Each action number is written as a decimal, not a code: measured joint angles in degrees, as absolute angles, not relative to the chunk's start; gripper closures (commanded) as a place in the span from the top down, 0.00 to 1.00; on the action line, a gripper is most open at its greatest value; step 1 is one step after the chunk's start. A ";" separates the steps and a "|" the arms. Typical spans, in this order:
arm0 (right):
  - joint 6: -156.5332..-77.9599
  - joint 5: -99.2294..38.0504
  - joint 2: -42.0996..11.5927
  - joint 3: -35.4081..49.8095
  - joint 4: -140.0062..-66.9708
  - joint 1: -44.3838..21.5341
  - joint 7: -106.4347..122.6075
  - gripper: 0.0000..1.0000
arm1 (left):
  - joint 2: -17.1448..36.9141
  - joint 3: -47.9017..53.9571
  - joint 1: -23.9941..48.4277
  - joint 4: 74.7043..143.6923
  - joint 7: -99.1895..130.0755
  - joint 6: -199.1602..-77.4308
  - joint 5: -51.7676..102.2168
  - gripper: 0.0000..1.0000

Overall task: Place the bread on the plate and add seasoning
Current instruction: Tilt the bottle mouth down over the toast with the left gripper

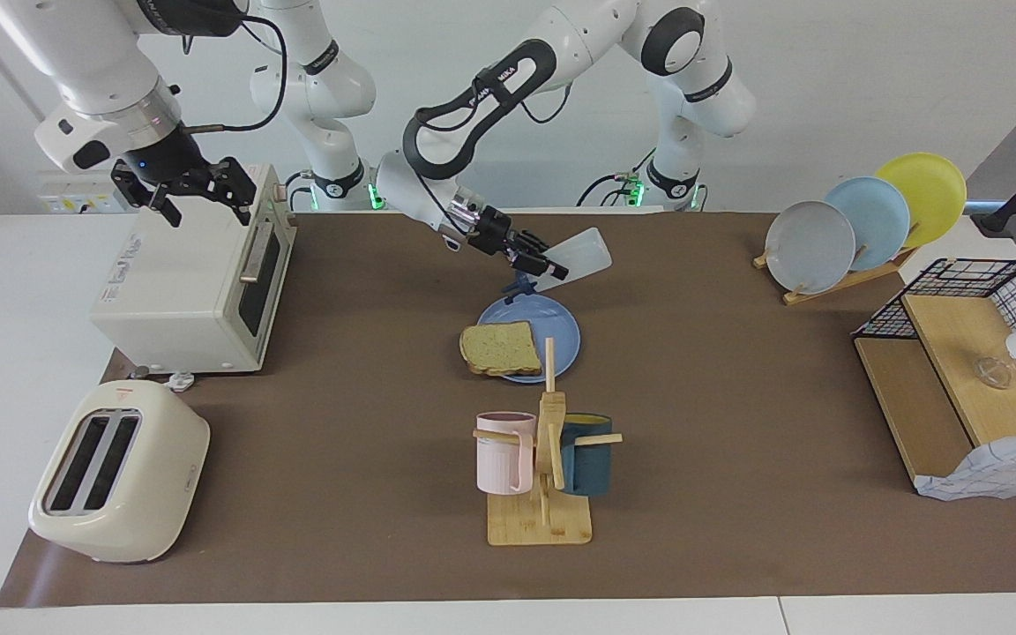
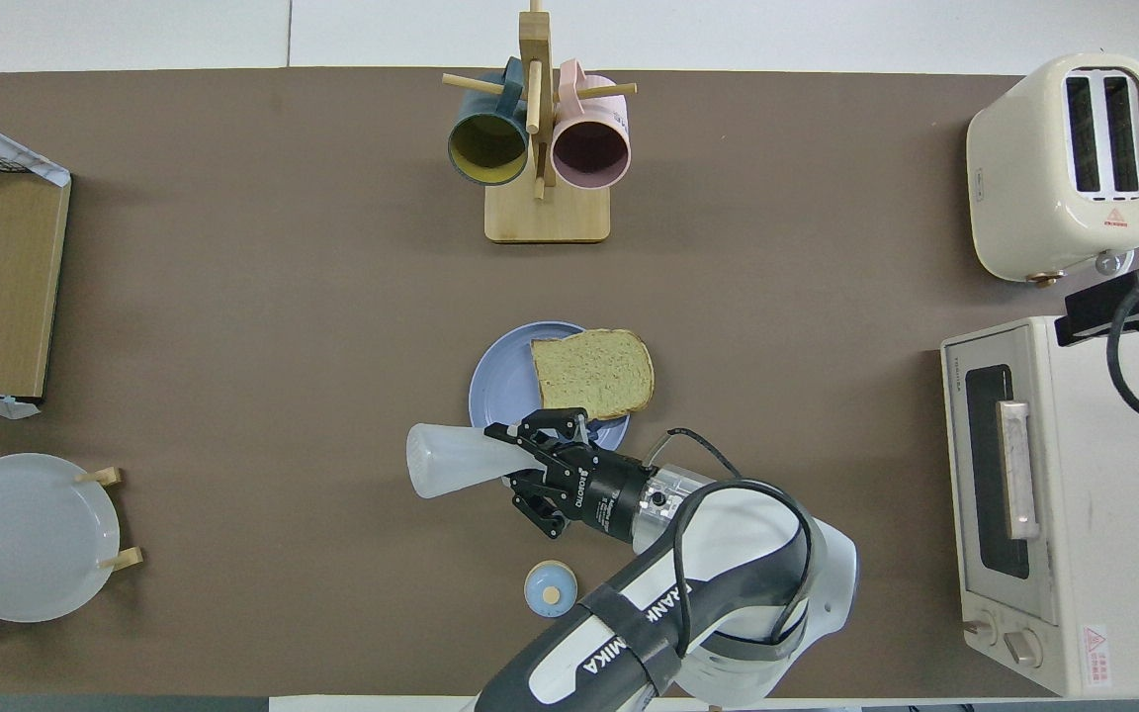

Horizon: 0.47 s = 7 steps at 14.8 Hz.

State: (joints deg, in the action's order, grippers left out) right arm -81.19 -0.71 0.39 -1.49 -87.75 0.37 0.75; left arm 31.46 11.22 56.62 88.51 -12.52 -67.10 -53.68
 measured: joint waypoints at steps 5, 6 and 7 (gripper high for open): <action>-81.19 -0.71 0.39 -1.49 -87.75 0.37 0.75 1.00 | 31.61 10.23 49.56 88.51 -12.52 -70.37 -54.14 0.22; -81.19 -0.71 0.39 -1.49 -87.75 0.37 0.75 1.00 | 31.79 10.17 47.46 88.51 -12.54 -71.65 -54.66 0.22; -81.19 -0.71 0.39 -1.49 -87.75 0.37 0.75 1.00 | 32.04 10.11 45.41 88.51 -12.56 -72.64 -54.99 0.22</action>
